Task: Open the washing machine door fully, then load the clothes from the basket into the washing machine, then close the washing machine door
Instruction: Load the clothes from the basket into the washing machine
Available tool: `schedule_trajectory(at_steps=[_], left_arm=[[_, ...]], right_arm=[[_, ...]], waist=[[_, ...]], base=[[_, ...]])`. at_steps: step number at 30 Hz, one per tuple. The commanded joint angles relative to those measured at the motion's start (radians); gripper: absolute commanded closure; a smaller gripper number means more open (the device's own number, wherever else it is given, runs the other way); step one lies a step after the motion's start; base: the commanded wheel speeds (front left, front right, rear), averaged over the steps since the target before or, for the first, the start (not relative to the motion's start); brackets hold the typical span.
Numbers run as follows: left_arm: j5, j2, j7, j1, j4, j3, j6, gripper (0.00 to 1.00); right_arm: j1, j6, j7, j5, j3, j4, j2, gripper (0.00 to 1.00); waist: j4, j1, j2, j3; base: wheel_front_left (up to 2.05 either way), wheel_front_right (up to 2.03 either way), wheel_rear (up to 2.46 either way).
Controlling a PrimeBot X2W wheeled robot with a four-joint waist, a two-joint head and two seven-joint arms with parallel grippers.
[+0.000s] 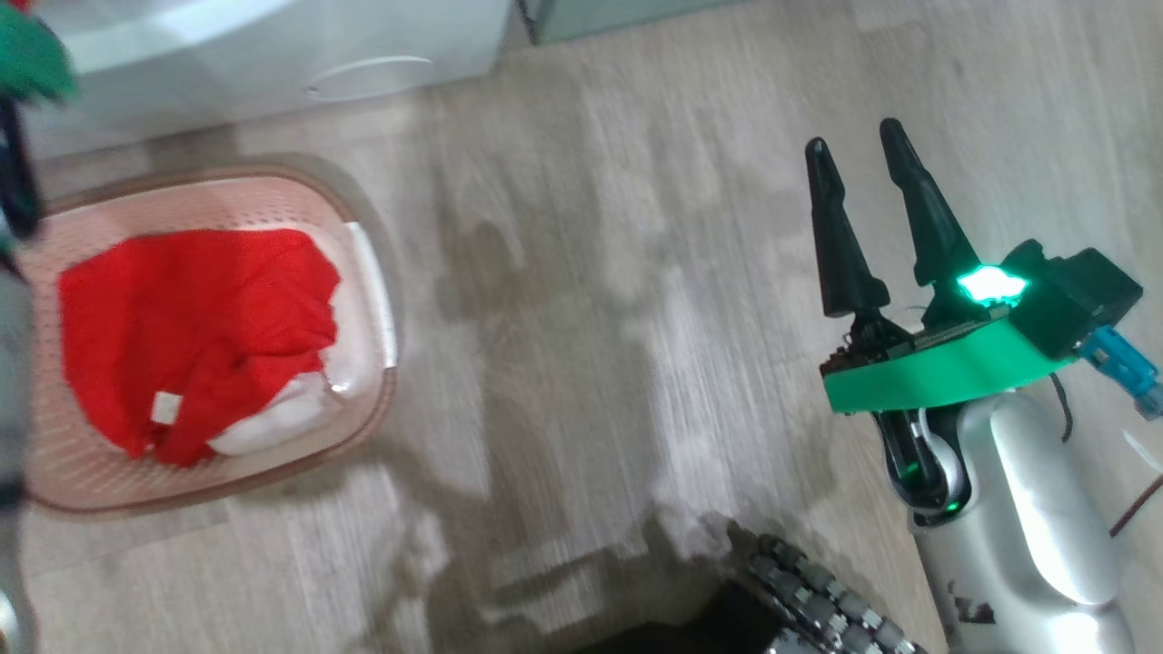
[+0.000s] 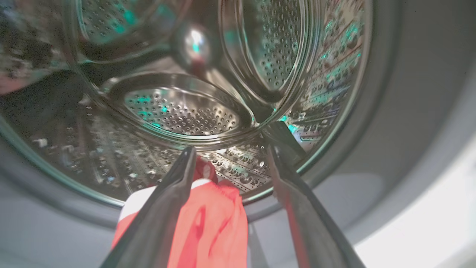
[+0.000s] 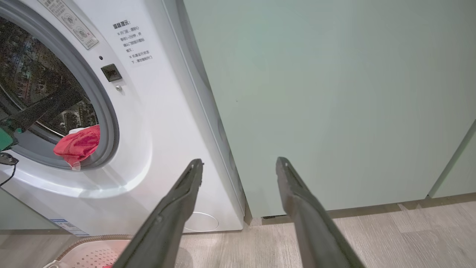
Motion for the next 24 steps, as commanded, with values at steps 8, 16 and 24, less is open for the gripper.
schedule_trajectory(at_steps=[8,16,24], left_arm=[[0.011,-0.004,-0.011,0.320,-0.356,0.048,0.111,0.00],[-0.013,-0.040,-0.012,0.546,-0.479,0.053,0.152,0.00],[-0.001,-0.086,-0.015,0.676,-0.508,0.046,0.153,0.00]], right_arm=[[0.040,0.000,-0.009,-0.050,-0.025,-0.006,0.000,0.00],[0.043,0.000,-0.009,-0.078,-0.054,0.024,0.000,0.00],[0.062,0.000,-0.009,-0.095,-0.069,0.060,0.000,0.00]], waist=[[0.090,0.0001,-0.0001,-0.086],[0.142,0.0001,-0.0001,-0.139],[0.184,0.0001,-0.0001,-0.203]], base=[[0.00,0.00,0.00],[0.00,0.00,0.00],[0.00,0.00,0.00]])
